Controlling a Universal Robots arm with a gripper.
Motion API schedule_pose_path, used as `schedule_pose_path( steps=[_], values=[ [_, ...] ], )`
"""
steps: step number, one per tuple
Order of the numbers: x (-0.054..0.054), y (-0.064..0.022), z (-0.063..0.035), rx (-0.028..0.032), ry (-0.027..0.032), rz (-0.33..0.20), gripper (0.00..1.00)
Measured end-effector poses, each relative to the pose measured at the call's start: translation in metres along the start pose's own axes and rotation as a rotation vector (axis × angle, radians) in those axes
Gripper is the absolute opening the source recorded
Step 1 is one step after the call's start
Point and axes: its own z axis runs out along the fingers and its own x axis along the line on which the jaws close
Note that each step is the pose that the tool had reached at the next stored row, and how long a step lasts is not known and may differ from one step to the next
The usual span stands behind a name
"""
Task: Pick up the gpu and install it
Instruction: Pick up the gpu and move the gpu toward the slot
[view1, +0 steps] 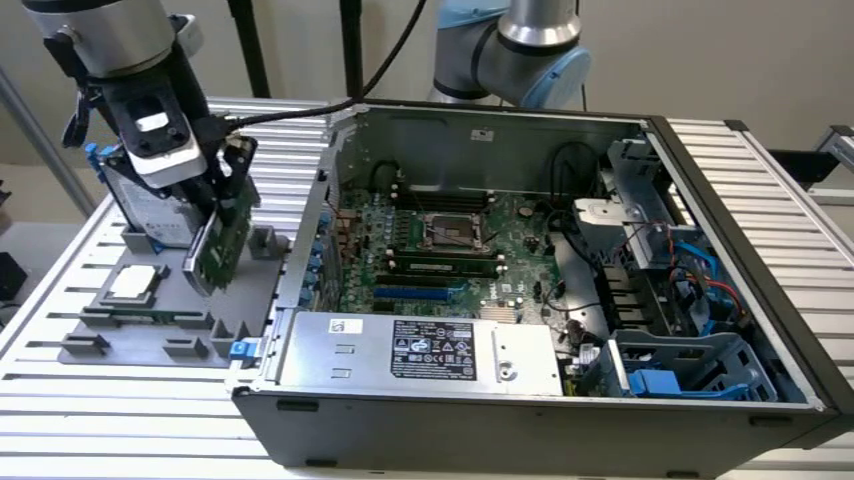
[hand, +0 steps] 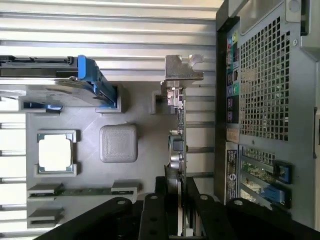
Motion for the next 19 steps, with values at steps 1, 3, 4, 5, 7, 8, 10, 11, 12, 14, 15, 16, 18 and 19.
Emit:
schedule_pose_path(
  steps=[1, 3, 4, 5, 7, 8, 10, 11, 12, 14, 15, 16, 18, 19],
  values=[
    [-0.002, 0.0001, -0.0043, -0.0001, 0.0002, 0.000, 0.00],
    [-0.006, 0.0002, -0.0133, 0.0000, 0.0018, 0.000, 0.00],
    [-0.009, 0.0003, -0.0176, -0.0002, 0.0024, 0.000, 0.00],
    [-0.013, 0.0004, -0.0218, -0.0001, 0.0032, 0.000, 0.00],
    [-0.020, 0.0003, -0.0302, -0.0001, 0.0051, 0.000, 0.00],
    [-0.025, 0.0003, -0.0344, -0.0002, 0.0060, 0.000, 0.00],
    [-0.033, 0.0002, -0.0429, -0.0001, 0.0082, 0.000, 0.00],
    [-0.037, 0.0002, -0.0470, -0.0001, 0.0092, 0.000, 0.00],
    [-0.042, 0.0001, -0.0511, 0.0000, 0.0104, 0.000, 0.00],
    [-0.050, 0.0000, -0.0593, 0.0000, 0.0122, -0.001, 0.00],
    [-0.055, -0.0001, -0.0638, 0.0000, 0.0133, -0.001, 0.00],
    [-0.059, -0.0001, -0.0680, 0.0000, 0.0141, -0.001, 0.00],
    [-0.068, -0.0003, -0.0762, 0.0000, 0.0158, -0.001, 0.00],
    [-0.073, -0.0003, -0.0804, 0.0000, 0.0167, -0.001, 0.00]
  ],
)
